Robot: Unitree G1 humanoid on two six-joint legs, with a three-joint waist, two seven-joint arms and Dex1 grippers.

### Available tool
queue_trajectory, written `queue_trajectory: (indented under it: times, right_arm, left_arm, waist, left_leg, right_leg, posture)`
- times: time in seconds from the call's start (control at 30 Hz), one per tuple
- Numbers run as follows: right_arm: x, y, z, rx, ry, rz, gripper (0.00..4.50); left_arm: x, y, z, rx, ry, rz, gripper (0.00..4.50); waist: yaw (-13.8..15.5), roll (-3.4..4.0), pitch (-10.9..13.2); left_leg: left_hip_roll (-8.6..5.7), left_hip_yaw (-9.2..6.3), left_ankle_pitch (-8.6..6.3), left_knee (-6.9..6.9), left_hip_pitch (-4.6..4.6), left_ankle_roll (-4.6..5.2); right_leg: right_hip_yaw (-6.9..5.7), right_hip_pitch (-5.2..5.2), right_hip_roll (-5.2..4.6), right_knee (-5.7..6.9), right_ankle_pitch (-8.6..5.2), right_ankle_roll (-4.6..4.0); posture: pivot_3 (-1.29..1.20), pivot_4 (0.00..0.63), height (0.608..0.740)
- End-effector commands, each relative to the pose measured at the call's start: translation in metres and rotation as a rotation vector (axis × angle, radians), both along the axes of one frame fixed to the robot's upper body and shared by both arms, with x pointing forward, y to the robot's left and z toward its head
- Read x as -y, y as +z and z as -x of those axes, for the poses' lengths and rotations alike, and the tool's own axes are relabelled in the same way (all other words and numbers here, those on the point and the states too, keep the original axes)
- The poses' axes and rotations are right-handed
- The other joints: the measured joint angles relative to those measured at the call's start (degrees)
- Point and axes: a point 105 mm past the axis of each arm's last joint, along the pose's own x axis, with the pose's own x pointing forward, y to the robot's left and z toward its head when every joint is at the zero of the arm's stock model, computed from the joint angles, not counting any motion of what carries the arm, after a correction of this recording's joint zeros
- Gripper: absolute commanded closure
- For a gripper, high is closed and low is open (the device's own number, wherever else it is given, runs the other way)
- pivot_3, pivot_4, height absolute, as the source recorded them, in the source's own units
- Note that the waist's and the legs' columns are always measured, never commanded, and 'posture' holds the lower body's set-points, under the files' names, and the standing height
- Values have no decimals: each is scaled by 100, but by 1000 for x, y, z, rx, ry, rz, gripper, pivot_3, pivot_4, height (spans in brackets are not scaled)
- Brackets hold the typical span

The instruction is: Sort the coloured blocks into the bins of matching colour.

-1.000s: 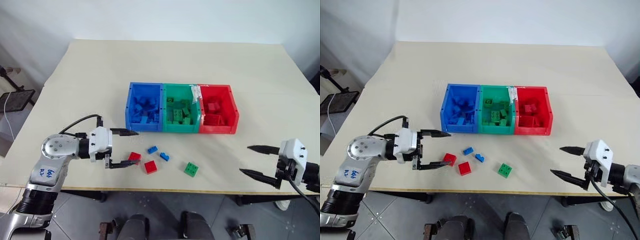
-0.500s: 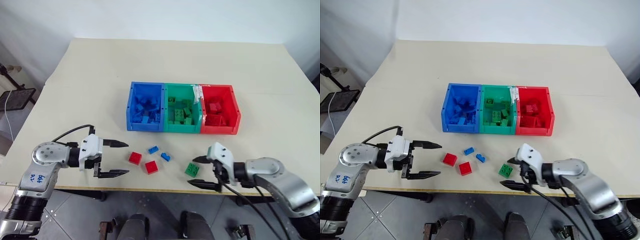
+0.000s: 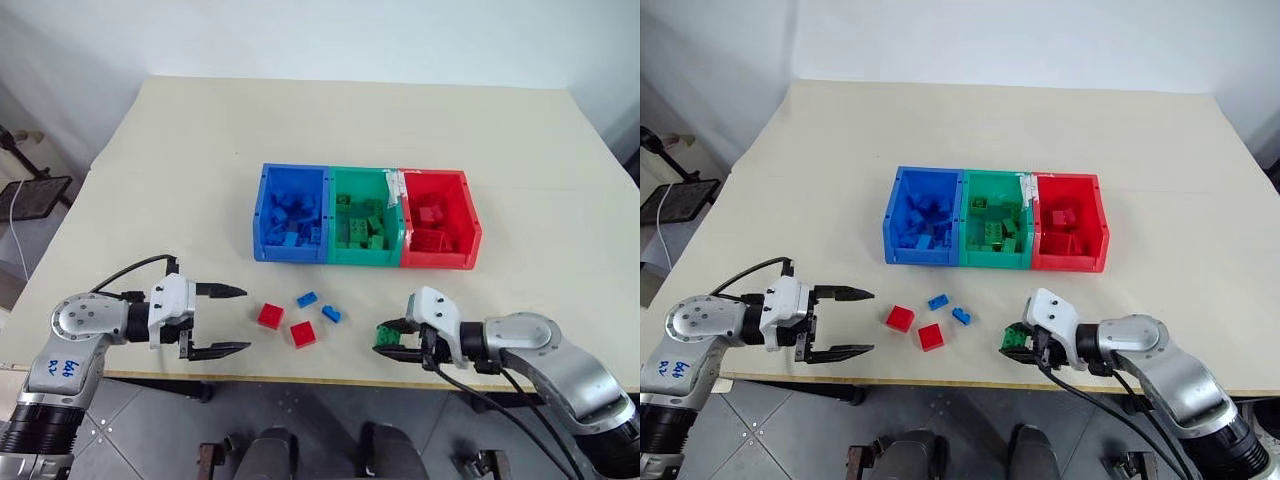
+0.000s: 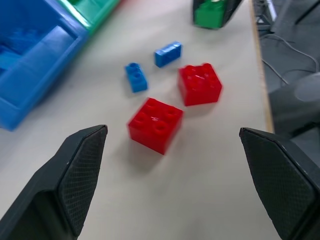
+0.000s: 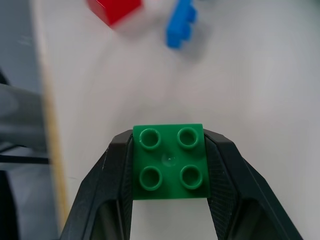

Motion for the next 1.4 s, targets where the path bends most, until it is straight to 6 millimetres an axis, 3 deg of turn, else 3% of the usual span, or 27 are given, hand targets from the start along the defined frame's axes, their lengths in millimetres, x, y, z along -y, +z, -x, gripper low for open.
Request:
queue_trajectory:
  times: [0.03,0.2,0.37,0.47,0.53,0.67,0.9,1.0,1.1,1.17,1.27,1.4]
  right_arm:
    - [-7,61,-31,149,-65,-220,3001]
    - [1,111,-87,322,-224,-311,3001]
    - [10,121,-132,410,-306,-241,3001]
    - [4,117,-140,364,-279,-254,1964]
    - [-1,123,-132,391,-237,-291,1340]
    - [2,123,-100,406,-111,-350,24]
    - [49,99,-36,383,0,-322,24]
    - [72,79,-9,369,39,-199,24]
    - [93,58,20,249,61,-114,24]
    - [98,52,25,226,52,-98,24]
    - [104,49,24,258,21,-59,24]
    - [102,44,28,246,21,-59,24]
  left_arm:
    - [4,26,-9,107,60,95,0]
    - [-9,29,-18,113,173,124,0]
    - [-19,28,-22,116,240,93,0]
    - [-26,29,-23,85,273,82,0]
    - [-26,31,-20,54,271,101,0]
    - [-34,34,-20,63,303,99,0]
    - [-53,32,-28,98,331,45,0]
    - [-58,27,-27,95,279,-48,0]
    - [-64,17,-29,80,230,-179,0]
    - [-47,17,-25,70,112,-216,0]
    - [3,16,-9,10,-142,-272,0]
    - [49,25,-9,8,-242,-222,0]
  waist:
    - [-48,1,0]
    - [-125,1,0]
    - [-143,4,2]
    - [-176,4,2]
    - [-208,5,3]
    - [-245,6,3]
    - [-152,6,4]
    - [-117,6,4]
    - [-72,6,4]
    - [-72,6,4]
    - [-59,5,4]
    - [19,5,4]
  left_leg:
    - [2,2,0,0,1,-1]
    - [2,-2,0,-3,1,-6]
    - [-2,4,-1,-12,-2,-6]
    - [2,5,-1,-12,-4,-7]
    - [4,2,-1,-14,-4,-7]
    - [5,-7,-3,-17,-6,-8]
    - [0,8,-6,-13,-5,-7]
    - [9,26,-6,-10,2,-7]
    - [9,71,-6,-10,2,-6]
    - [9,82,-8,-10,4,-3]
    - [10,90,-9,2,4,-1]
    - [11,87,-9,4,3,-1]
  right_leg:
    - [0,-1,0,1,2,-2]
    - [-5,-18,-1,27,3,-6]
    - [-8,-24,-2,24,3,-6]
    - [-12,-25,0,22,3,-6]
    - [-17,-26,0,25,3,-6]
    - [-18,-26,-3,28,4,-6]
    - [-23,-18,-3,15,4,-5]
    - [-22,-18,-1,13,4,-6]
    - [-22,-16,0,11,4,-6]
    - [-21,-14,-1,8,4,-6]
    - [-15,-13,-3,11,6,-8]
    - [-14,-15,-3,15,6,-8]
  posture:
    - [0,150,740]
    - [0,150,740]
    - [0,150,740]
    - [0,150,740]
    - [0,150,740]
    - [0,150,740]
    - [0,150,740]
    - [0,150,740]
    - [0,150,740]
    - [0,150,740]
    - [0,150,740]
    - [0,150,740]
